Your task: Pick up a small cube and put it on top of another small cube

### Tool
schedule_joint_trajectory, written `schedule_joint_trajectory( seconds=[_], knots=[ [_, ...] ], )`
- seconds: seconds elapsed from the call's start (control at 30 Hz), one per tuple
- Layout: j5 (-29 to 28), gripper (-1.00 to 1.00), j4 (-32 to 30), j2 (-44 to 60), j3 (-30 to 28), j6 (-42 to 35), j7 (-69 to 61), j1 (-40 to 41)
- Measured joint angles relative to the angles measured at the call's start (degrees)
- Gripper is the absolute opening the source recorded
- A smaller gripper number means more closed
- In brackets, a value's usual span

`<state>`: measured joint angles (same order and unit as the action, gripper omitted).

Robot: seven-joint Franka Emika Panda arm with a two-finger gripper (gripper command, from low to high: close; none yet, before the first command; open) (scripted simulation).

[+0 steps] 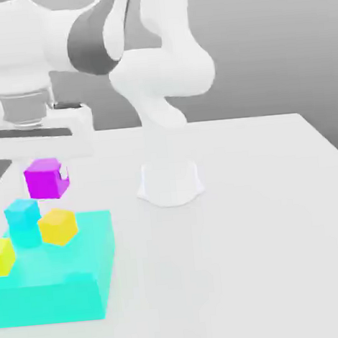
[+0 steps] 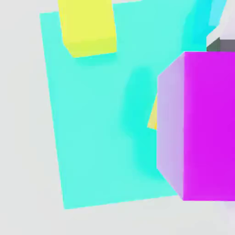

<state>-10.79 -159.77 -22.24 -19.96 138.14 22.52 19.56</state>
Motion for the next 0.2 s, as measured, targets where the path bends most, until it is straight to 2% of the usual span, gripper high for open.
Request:
schedule_joint_trajectory(
  seconds=[0.07,0.1,0.2],
  knots=[
    [0.26,-1.00,-1.32,3.37,-0.73,4.65,-0.54,-0.14],
    [0.29,1.00,-1.76,4.60,-1.10,6.29,-0.65,-0.32],
    [0.29,1.00,-1.76,4.60,-1.10,6.29,-0.65,-0.32]
  ],
)
